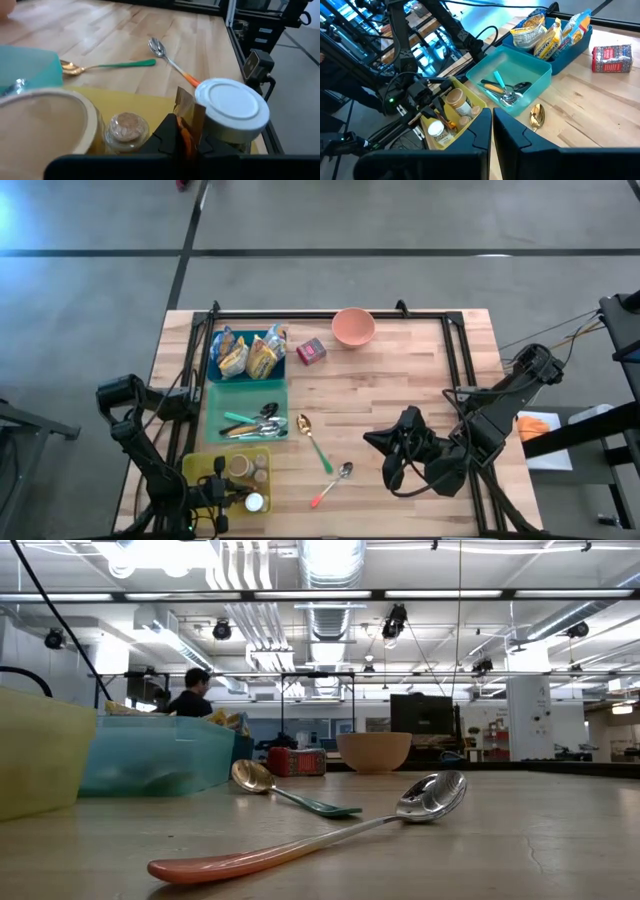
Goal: Pick & Place Food Item
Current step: Put the orange spice pack into the yellow bin
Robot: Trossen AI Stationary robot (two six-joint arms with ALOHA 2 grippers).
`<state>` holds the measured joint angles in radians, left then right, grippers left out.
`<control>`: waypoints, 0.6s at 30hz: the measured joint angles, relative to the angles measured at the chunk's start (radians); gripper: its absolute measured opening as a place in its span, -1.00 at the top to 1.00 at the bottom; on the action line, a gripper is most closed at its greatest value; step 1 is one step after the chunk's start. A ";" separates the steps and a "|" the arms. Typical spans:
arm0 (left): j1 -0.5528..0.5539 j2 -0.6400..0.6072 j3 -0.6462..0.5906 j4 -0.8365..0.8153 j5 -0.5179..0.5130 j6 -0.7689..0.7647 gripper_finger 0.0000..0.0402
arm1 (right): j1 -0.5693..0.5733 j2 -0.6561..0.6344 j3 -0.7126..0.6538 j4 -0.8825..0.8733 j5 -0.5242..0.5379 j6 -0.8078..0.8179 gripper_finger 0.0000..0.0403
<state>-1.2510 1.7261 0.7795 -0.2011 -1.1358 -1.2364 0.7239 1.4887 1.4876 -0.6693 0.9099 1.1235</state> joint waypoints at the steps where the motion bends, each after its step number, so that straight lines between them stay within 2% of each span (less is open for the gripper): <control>1: 0.000 0.000 0.000 0.000 0.009 -0.007 0.92 | 0.000 0.000 0.000 0.000 -0.002 0.001 0.92; 8: 0.001 0.000 0.000 0.001 0.068 -0.057 0.61 | 0.000 0.000 0.000 0.002 -0.002 0.003 0.92; 18: 0.001 0.000 0.000 0.002 0.067 -0.074 0.23 | 0.000 0.000 0.000 0.011 -0.002 0.003 0.92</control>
<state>-1.2502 1.7264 0.7795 -0.1993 -1.0691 -1.3102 0.7240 1.4887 1.4876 -0.6586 0.9077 1.1266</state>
